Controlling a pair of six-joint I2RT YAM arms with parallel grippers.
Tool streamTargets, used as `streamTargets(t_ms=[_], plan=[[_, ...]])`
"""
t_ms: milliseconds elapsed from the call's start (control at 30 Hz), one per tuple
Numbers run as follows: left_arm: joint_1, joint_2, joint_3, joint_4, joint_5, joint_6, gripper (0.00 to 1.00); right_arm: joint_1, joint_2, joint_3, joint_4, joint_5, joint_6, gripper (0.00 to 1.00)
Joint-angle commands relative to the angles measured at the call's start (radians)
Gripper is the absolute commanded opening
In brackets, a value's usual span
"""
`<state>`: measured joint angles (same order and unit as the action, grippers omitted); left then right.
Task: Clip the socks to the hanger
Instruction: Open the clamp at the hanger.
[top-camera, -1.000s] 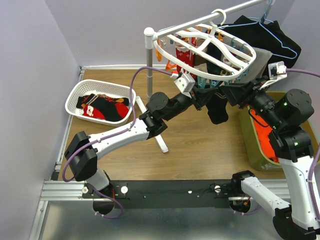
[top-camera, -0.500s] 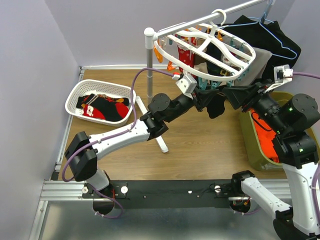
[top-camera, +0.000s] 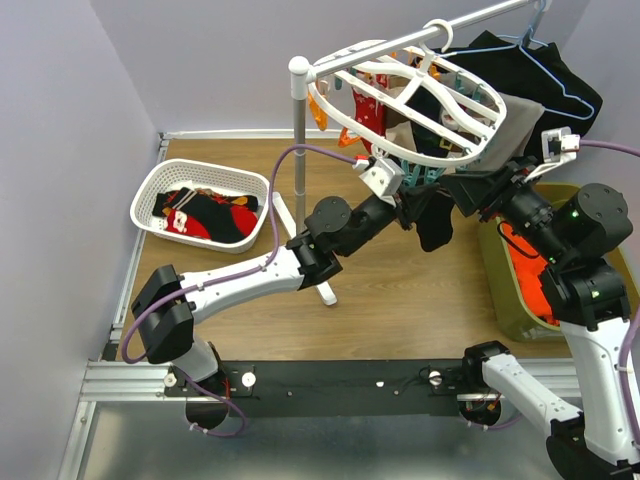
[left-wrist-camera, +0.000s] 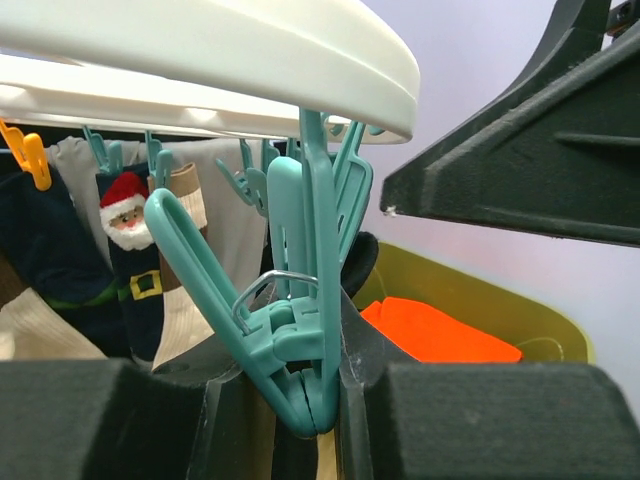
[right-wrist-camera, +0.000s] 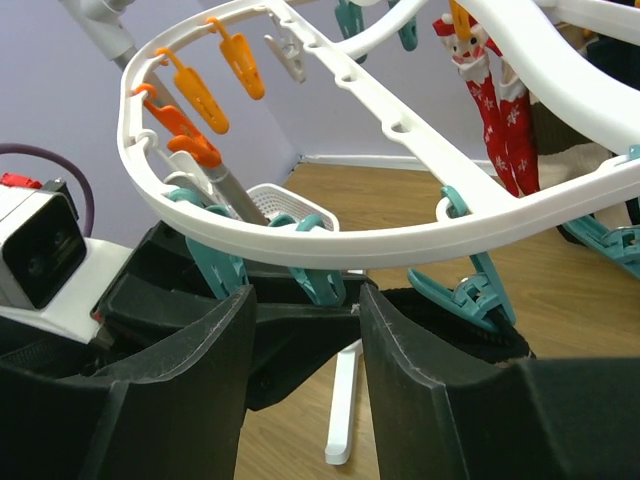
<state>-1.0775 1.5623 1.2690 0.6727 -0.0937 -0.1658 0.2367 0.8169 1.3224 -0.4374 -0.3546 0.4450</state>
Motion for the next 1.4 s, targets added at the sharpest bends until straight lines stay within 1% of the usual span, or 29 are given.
streamTargets(t_ms=[0, 133, 300, 600, 633, 900, 1000, 1033, 1067, 1100, 1133, 1167, 1233, 1333, 1367], plan=[[-0.036, -0.01, 0.024, -0.024, -0.073, 0.071, 0.15, 0.001, 0.001, -0.025, 0.042, 0.014, 0.026, 0.54], [-0.05, -0.007, 0.029, -0.03, -0.098, 0.097, 0.15, 0.001, 0.007, -0.041, 0.048, 0.058, 0.027, 0.54], [-0.067, -0.005, 0.033, -0.035, -0.115, 0.124, 0.15, 0.001, 0.016, -0.058, 0.068, 0.068, 0.038, 0.53], [-0.093, -0.001, 0.046, -0.047, -0.14, 0.161, 0.15, 0.003, 0.024, -0.071, 0.095, 0.088, 0.055, 0.47], [-0.093, 0.001, 0.046, -0.051, -0.138, 0.188, 0.15, 0.003, 0.022, -0.069, 0.101, 0.088, 0.057, 0.46], [-0.102, -0.001, 0.036, -0.068, -0.133, 0.199, 0.15, 0.003, 0.011, -0.068, 0.121, 0.131, 0.066, 0.42], [-0.102, -0.005, 0.033, -0.067, -0.135, 0.204, 0.15, 0.001, 0.007, -0.069, 0.127, 0.147, 0.069, 0.36], [-0.102, -0.007, 0.032, -0.068, -0.133, 0.204, 0.18, 0.003, 0.007, -0.069, 0.126, 0.151, 0.067, 0.33], [-0.102, -0.011, 0.03, -0.067, -0.133, 0.204, 0.2, 0.003, 0.008, -0.068, 0.124, 0.149, 0.066, 0.27], [-0.102, -0.015, 0.027, -0.07, -0.133, 0.203, 0.23, 0.001, 0.008, -0.066, 0.123, 0.146, 0.064, 0.25], [-0.102, -0.018, 0.026, -0.07, -0.132, 0.2, 0.3, 0.001, 0.01, -0.065, 0.117, 0.143, 0.06, 0.23], [-0.101, -0.028, 0.024, -0.073, -0.132, 0.196, 0.35, 0.003, 0.01, -0.061, 0.112, 0.141, 0.057, 0.19], [-0.102, -0.042, 0.017, -0.081, -0.12, 0.184, 0.45, 0.003, 0.01, -0.061, 0.105, 0.137, 0.046, 0.15], [-0.101, -0.067, 0.007, -0.094, -0.077, 0.17, 0.58, 0.001, 0.01, -0.055, 0.094, 0.132, 0.034, 0.11], [-0.101, -0.074, 0.006, -0.099, -0.061, 0.17, 0.61, 0.003, 0.01, -0.051, 0.094, 0.129, 0.031, 0.1]])
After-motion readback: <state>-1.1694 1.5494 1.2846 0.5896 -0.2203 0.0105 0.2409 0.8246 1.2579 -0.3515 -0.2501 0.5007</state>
